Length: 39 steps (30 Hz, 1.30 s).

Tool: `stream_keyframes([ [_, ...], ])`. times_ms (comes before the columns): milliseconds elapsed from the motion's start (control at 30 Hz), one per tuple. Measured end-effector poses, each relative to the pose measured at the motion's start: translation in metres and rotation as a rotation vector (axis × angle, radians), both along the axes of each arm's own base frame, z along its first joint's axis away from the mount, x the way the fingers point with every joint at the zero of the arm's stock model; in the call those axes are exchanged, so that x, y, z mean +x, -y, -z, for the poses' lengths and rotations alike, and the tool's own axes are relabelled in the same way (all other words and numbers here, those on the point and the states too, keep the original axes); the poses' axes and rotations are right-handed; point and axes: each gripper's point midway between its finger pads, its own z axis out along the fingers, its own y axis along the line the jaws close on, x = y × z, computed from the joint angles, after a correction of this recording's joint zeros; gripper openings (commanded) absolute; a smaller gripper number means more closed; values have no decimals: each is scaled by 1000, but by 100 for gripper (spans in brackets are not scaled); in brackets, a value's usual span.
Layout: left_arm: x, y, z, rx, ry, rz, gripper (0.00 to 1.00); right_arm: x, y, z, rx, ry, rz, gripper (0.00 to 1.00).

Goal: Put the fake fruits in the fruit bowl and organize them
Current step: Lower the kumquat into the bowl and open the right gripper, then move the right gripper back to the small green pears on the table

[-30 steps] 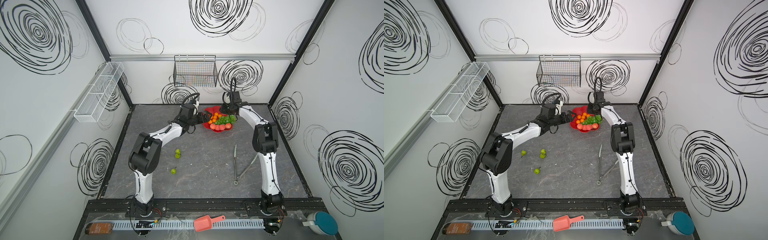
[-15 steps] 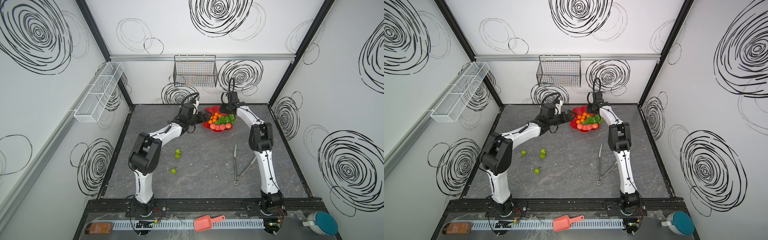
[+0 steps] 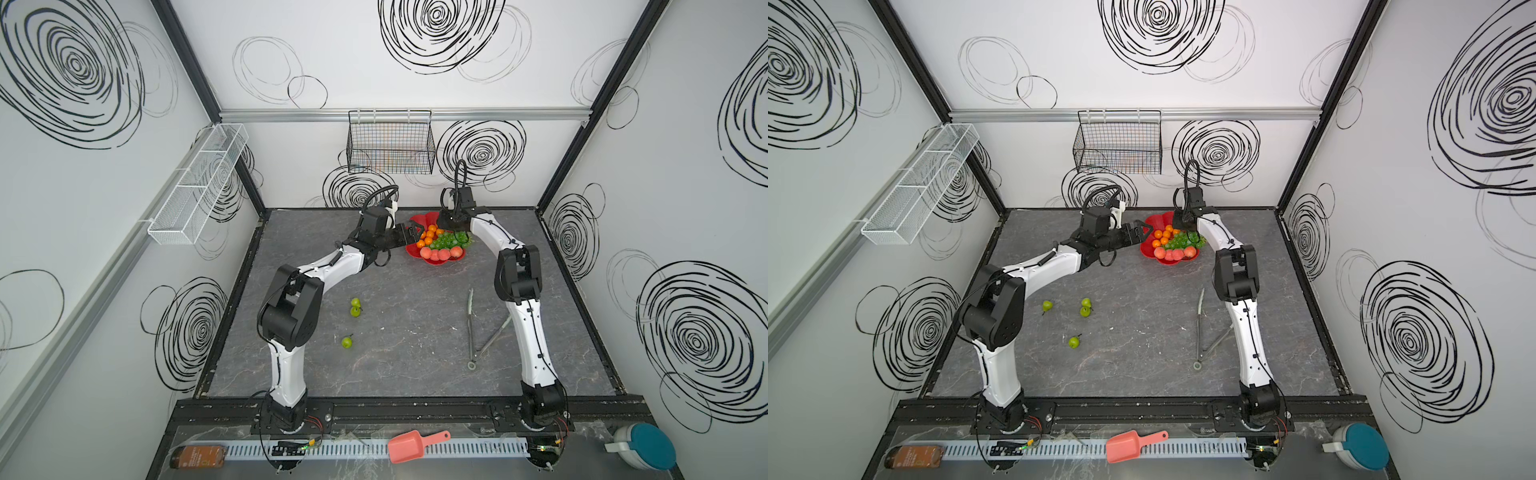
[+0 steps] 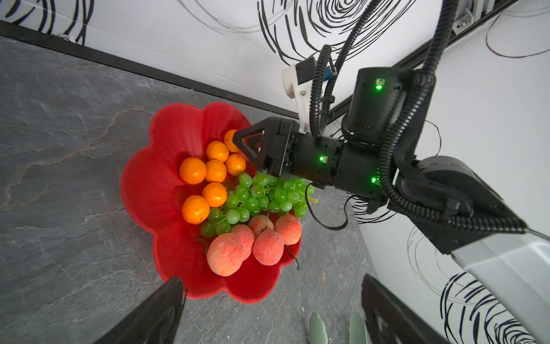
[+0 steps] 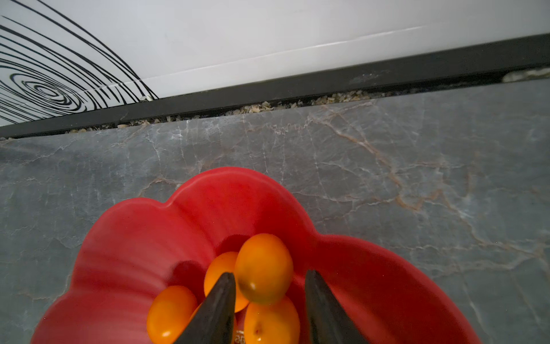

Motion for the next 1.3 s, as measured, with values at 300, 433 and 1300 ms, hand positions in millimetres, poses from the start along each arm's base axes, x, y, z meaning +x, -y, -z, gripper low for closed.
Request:
stream_keyframes([
  [300,0,-1,2,13,-2,-7,96,0,-2,-3,7,4,-5,47],
  [433,-6,-2,6,30,-12,-11,96,-2,-2,-17,15,10,-8,48],
  [1300,-149,-90,-44,123,16,-117,96,-187,-17,-116,56,110,-79,49],
])
